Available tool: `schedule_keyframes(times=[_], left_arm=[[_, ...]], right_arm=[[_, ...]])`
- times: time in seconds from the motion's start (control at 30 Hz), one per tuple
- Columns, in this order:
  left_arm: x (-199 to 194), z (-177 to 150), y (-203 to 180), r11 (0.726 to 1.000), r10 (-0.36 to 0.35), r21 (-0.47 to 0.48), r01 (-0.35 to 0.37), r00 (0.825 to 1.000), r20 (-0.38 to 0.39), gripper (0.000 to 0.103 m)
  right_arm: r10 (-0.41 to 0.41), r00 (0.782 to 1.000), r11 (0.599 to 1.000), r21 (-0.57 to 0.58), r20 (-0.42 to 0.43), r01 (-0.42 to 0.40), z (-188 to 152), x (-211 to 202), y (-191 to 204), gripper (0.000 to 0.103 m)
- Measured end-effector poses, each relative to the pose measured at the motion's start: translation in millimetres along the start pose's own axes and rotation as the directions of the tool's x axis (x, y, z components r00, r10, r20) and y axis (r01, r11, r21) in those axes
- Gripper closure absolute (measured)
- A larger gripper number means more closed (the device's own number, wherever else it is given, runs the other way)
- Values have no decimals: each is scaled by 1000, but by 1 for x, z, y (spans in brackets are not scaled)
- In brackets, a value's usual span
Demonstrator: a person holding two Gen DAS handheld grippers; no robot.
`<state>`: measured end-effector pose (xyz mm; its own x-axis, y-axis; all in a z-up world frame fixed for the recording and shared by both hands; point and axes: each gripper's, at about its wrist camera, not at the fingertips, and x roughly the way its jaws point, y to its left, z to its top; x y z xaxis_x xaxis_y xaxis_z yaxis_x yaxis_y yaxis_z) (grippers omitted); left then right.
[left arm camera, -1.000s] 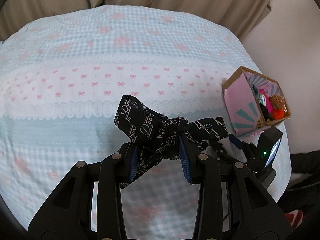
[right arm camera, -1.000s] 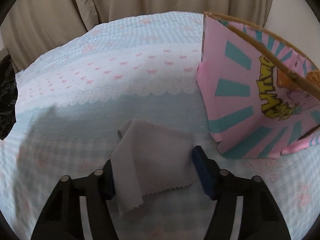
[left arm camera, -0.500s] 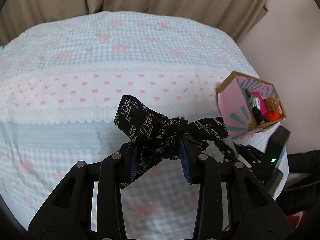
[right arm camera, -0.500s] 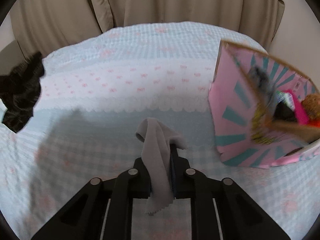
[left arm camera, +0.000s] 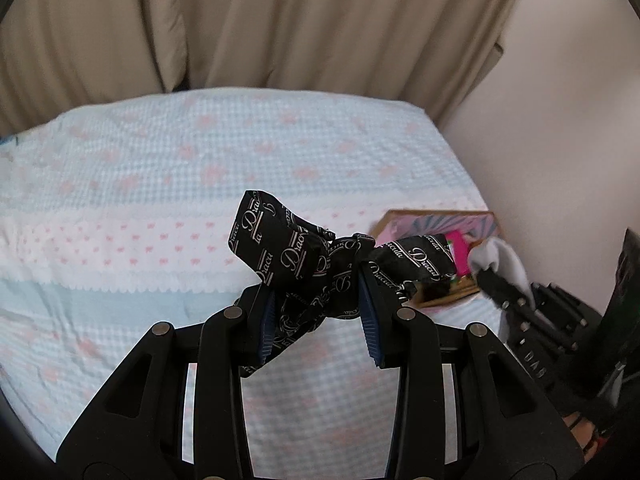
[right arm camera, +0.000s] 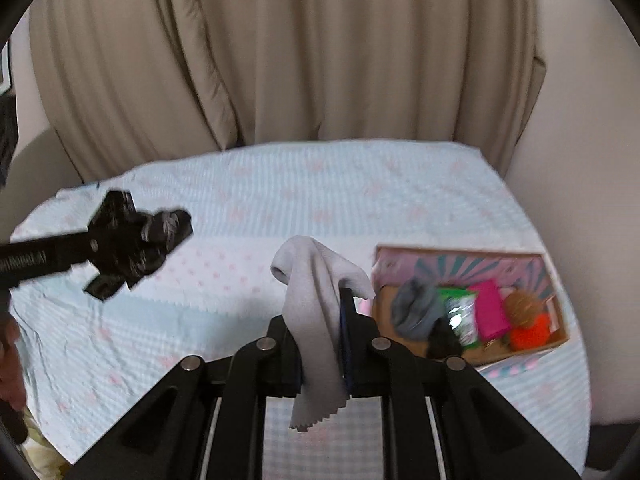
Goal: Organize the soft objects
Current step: 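Carry the black fabric and grey cloth over the box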
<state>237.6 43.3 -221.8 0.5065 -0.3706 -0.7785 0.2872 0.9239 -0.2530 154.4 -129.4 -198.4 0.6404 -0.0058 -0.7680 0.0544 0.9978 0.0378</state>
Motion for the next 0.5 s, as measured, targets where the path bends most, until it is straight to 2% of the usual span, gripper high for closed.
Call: schedule_keyframes(times=[0.2, 0.33, 0.5], left_arm=[[-12, 19, -64, 1000, -1, -14, 1, 1000, 23, 70], [3, 29, -115, 999, -21, -34, 21, 1000, 19, 70], [38, 37, -171, 999, -25, -43, 25, 1000, -7, 70]], right_arm=[[13, 1000, 1000, 7, 10, -13, 37, -32, -53, 89], [6, 1000, 1000, 2, -5, -6, 51, -40, -100, 89], [15, 999, 1000, -11, -39, -16, 56, -26, -157, 89]])
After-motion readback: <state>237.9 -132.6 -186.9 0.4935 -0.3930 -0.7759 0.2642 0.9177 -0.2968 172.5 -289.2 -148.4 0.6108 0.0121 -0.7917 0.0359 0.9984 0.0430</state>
